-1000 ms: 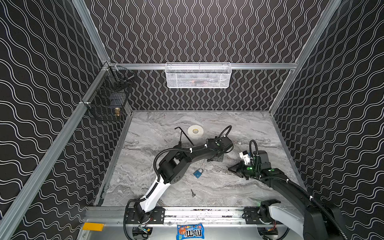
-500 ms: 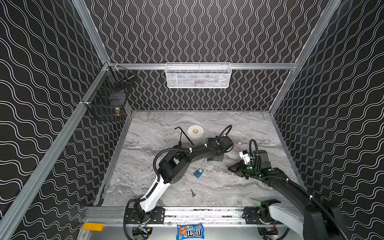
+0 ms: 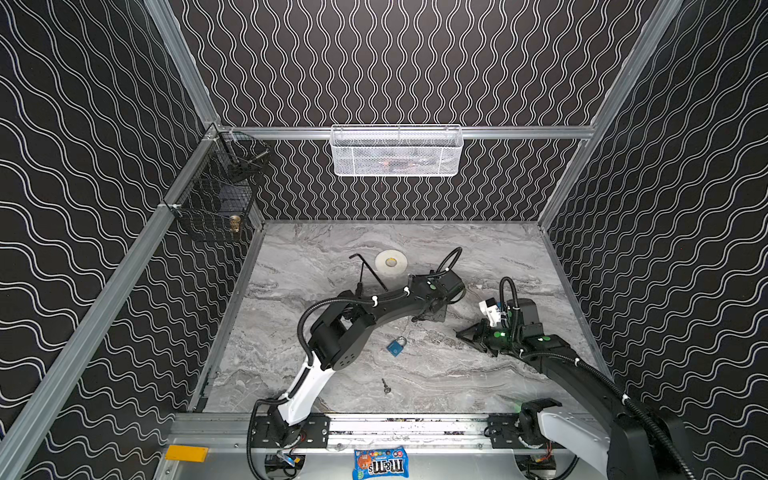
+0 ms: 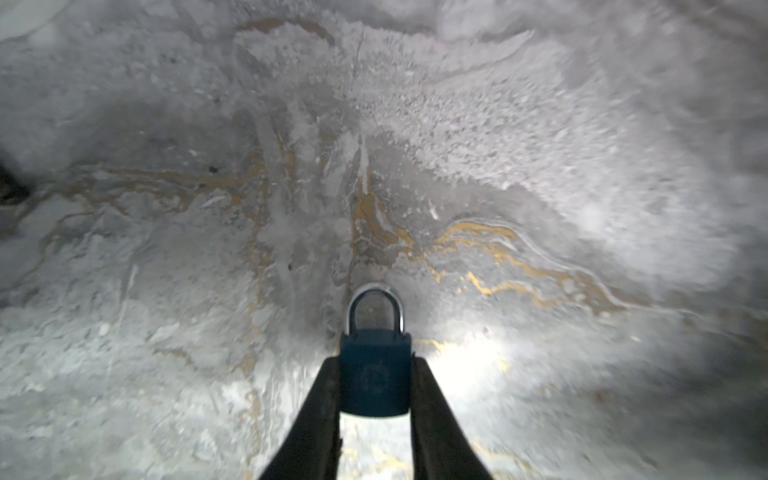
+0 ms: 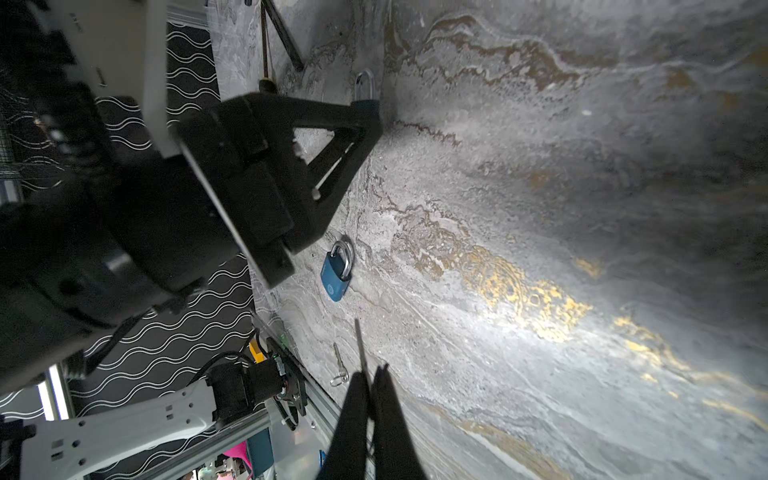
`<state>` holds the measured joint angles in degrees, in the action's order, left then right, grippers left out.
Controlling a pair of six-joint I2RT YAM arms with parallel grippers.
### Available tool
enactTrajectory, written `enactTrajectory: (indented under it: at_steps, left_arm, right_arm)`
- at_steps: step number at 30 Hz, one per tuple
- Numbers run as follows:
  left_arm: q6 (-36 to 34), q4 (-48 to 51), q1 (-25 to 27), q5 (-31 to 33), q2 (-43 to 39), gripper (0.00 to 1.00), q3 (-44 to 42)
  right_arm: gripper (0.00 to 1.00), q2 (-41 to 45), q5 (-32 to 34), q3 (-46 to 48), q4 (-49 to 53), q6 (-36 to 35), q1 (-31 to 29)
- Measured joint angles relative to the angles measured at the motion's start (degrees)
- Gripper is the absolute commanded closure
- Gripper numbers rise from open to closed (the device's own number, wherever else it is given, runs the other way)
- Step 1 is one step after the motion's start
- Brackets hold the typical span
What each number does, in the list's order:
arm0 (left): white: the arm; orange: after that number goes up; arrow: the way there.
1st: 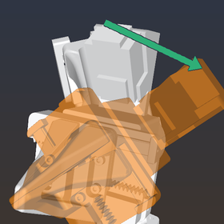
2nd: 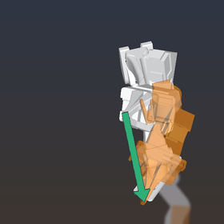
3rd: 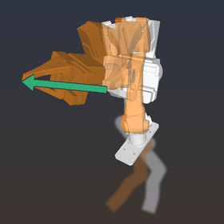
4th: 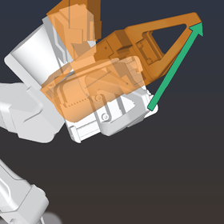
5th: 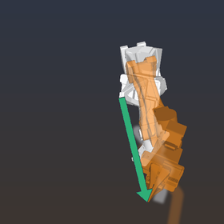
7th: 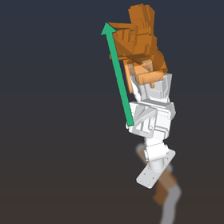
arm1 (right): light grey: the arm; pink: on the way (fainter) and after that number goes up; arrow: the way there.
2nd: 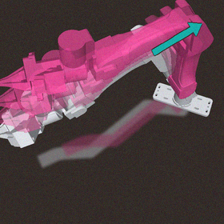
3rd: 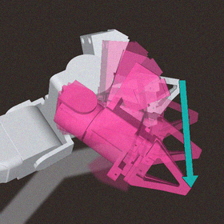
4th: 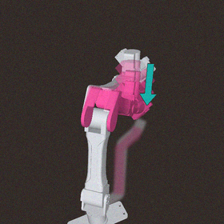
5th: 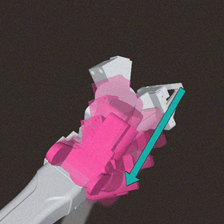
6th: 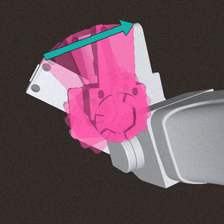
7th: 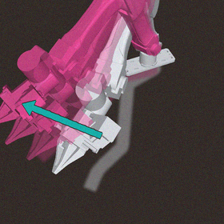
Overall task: Unlock with the key
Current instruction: 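Lift the padlock with the left gripper toward the key in the right gripper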
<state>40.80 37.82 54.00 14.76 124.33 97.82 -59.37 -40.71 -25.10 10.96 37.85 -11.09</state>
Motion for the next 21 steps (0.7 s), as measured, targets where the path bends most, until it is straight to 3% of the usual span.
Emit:
enactTrajectory:
  at_steps: [11, 21]
  left_arm:
    - [8.81, -9.7, -0.68, -0.44, -18.03, 0.88, -15.45]
    - [21.29, -15.8, -0.68, -0.15, -32.0, 0.94, -26.12]
  right_arm:
    - [1.0, 3.54, 5.42, -2.45, 0.57, 0.24, -3.3]
    - [1.0, 4.9, 19.85, -3.13, -7.34, 6.38, -18.82]
